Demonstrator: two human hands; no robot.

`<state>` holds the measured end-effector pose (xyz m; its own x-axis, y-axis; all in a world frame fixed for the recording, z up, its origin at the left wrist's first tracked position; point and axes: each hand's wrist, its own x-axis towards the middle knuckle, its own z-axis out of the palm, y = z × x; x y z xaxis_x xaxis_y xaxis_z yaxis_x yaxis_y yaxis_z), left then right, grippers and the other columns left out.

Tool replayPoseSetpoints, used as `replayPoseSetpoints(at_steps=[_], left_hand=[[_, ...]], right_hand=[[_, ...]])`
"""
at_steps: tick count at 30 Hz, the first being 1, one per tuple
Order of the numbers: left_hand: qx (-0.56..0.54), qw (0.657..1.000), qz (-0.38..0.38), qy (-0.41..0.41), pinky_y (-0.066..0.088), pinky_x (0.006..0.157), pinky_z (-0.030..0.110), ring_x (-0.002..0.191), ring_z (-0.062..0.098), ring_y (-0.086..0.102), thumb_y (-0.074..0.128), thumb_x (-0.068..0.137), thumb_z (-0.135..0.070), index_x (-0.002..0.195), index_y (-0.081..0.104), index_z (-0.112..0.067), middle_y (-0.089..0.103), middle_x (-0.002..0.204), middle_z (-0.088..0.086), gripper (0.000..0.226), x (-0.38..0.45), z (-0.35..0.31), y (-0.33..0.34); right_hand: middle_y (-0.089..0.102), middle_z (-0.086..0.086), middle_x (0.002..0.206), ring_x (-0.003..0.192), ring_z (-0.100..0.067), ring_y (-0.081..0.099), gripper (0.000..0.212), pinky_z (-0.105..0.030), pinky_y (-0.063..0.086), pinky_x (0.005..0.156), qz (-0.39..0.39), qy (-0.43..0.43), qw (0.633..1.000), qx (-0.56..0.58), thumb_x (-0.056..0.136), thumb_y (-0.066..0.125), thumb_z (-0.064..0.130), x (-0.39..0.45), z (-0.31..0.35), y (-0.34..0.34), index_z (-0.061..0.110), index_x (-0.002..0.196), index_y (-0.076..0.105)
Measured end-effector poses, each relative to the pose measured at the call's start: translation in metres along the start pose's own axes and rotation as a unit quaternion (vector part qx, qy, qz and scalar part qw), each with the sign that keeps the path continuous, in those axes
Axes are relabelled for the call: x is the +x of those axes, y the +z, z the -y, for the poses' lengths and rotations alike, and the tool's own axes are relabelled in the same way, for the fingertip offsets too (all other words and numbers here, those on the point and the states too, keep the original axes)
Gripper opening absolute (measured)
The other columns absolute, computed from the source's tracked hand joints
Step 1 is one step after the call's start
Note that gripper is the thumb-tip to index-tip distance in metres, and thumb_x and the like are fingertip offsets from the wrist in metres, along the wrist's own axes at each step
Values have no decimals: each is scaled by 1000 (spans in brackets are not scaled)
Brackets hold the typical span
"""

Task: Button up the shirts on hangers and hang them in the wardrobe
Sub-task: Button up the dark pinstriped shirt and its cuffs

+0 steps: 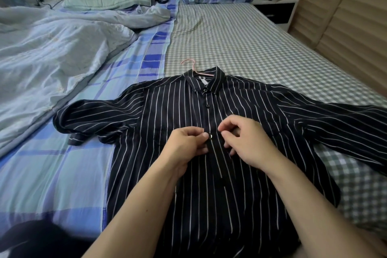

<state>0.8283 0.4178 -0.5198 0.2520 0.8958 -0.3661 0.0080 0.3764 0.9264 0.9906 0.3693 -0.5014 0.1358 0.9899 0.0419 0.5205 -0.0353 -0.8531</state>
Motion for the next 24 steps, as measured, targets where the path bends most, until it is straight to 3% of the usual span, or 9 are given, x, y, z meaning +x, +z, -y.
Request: replayPoseSetpoints(at_steps=[3, 7, 11, 15, 17, 19, 22, 24], left_hand=[[-7, 1000, 13, 8, 57, 61, 22, 61, 8, 64, 65, 95, 2, 92, 64, -8, 64, 74, 3, 10, -1, 1, -3], [-17, 999, 16, 32, 57, 63, 24, 60, 9, 65, 64, 94, 4, 100, 55, -8, 66, 68, 2, 16, -5, 4, -4], [31, 995, -12, 89, 58, 76, 34, 67, 14, 64, 65, 95, 0, 102, 52, -10, 67, 72, 2, 18, -10, 14, -2], [69, 988, -24, 136, 54, 68, 24, 64, 12, 61, 62, 96, 0, 103, 50, -9, 66, 74, 3, 16, -15, 17, 1], [76, 986, -32, 147, 53, 66, 23, 62, 12, 61, 62, 96, 1, 101, 50, -10, 65, 72, 3, 16, -15, 18, 2], [72, 985, -49, 151, 53, 63, 23, 59, 12, 60, 62, 95, 2, 99, 50, -10, 63, 71, 2, 17, -15, 18, 3], [49, 986, -65, 145, 52, 60, 23, 57, 13, 59, 63, 94, 4, 97, 50, -10, 63, 72, 4, 19, -12, 19, 3], [46, 987, -62, 142, 53, 61, 22, 58, 13, 60, 64, 94, 2, 98, 50, -11, 65, 73, 5, 19, -13, 18, 2]], right_hand=[[70, 16, 85, 82, -1, 66, 15, -20, 54, 75, -5, -88, 991, -101, 91, 71, 14, -2, -4, 7, 28, 92, 77], [69, 17, 71, 67, 4, 63, 11, -14, 46, 65, -18, -48, 995, -87, 90, 74, 19, 0, -3, 11, 29, 90, 79], [69, 13, 71, 64, 6, 62, 14, -10, 47, 61, -19, -3, 996, -92, 89, 75, 17, 1, -3, 14, 30, 92, 79], [66, 18, 73, 65, 15, 59, 17, -3, 41, 59, 7, 19, 995, -101, 89, 75, 16, 2, -5, 14, 30, 97, 79], [67, 20, 78, 76, 11, 62, 15, -5, 42, 69, 7, 8, 995, -104, 88, 77, 19, 2, -6, 13, 31, 96, 79], [68, 20, 84, 87, 3, 63, 11, -16, 48, 80, -11, -26, 992, -122, 85, 79, 19, 0, -8, 17, 30, 90, 78], [67, 16, 83, 81, -3, 63, 10, -30, 54, 78, -53, -85, 984, -147, 83, 80, 16, -5, -12, 27, 25, 83, 75], [68, 15, 84, 80, -3, 63, 9, -29, 54, 76, -67, -79, 985, -139, 83, 80, 19, -6, -12, 29, 26, 82, 75]])
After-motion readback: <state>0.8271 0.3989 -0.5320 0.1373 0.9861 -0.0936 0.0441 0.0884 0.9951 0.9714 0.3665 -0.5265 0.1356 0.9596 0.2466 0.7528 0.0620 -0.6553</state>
